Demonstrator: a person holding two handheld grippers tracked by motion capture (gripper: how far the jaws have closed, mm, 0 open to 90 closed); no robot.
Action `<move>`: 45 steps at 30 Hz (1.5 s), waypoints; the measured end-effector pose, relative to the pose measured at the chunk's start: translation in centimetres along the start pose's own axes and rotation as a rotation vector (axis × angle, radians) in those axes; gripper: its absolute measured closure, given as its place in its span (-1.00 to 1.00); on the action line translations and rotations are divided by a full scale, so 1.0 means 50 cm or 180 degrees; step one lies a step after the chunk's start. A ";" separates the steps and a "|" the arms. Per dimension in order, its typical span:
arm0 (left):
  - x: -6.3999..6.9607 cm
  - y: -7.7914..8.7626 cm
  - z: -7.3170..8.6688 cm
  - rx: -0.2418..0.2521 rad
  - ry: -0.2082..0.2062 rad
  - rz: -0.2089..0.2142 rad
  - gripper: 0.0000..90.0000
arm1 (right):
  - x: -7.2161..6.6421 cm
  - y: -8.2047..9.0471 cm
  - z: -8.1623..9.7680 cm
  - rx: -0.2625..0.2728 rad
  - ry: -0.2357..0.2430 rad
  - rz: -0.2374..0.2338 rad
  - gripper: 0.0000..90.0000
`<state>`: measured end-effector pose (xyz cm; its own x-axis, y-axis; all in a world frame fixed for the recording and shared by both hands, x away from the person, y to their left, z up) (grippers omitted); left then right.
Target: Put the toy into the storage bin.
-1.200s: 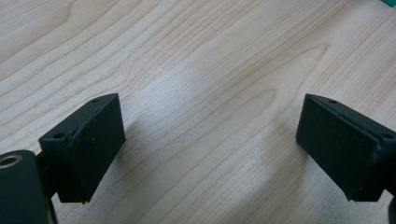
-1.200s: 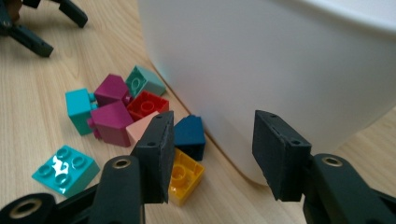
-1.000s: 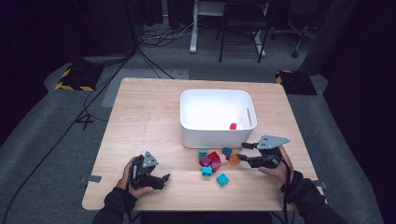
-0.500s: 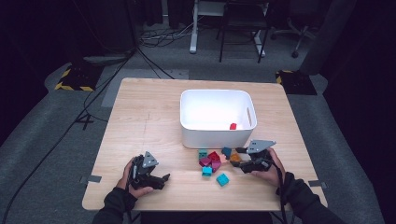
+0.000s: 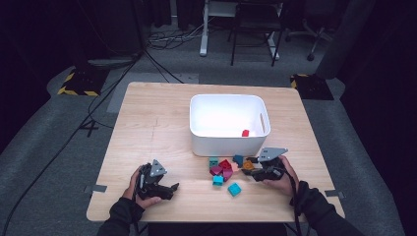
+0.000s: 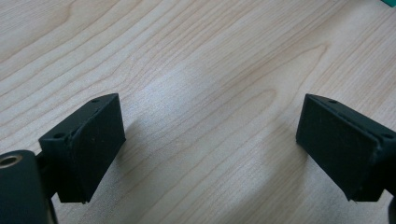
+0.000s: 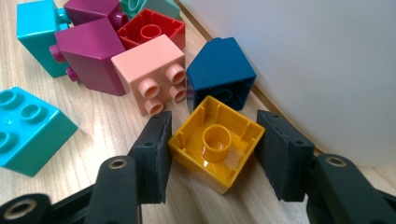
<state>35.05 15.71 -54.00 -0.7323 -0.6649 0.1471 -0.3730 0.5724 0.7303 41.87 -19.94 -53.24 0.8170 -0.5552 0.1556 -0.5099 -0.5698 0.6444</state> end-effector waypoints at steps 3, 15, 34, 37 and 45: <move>0.000 0.000 0.000 -0.0001 -0.0001 0.0000 -0.82 | -0.001 0.008 0.001 -0.0033 -0.0013 -0.0002 0.07; 0.000 0.000 0.000 -0.0001 0.0000 0.0000 -0.82 | 0.004 0.066 -0.033 0.0280 -0.0005 -0.0046 0.07; 0.000 -0.001 0.000 0.0004 0.0009 0.0018 -0.82 | 0.026 0.163 -0.103 0.0616 0.0010 0.0090 0.07; 0.001 -0.001 0.000 0.0008 0.0010 0.0017 -0.82 | 0.030 0.180 -0.117 0.0670 -0.0024 0.0088 0.07; 0.001 -0.001 0.000 0.0007 0.0011 0.0017 -0.82 | 0.035 0.201 -0.149 0.0702 0.0052 0.0171 0.07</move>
<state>35.06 15.65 -54.03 -0.7322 -0.6636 0.1534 -0.3703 0.5769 0.7280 40.15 -22.13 -40.93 0.7905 -0.5794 0.1984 -0.5978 -0.6595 0.4557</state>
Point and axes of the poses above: each handheld gripper's, and its own axes: y roughly backward along the jaws, z roughly out of its underside, x roughly to its right, the point moved 5 cm from there along -y, roughly forward along the jaws, and after that the axes turned 10 degrees about z, right-handed, at the moved point
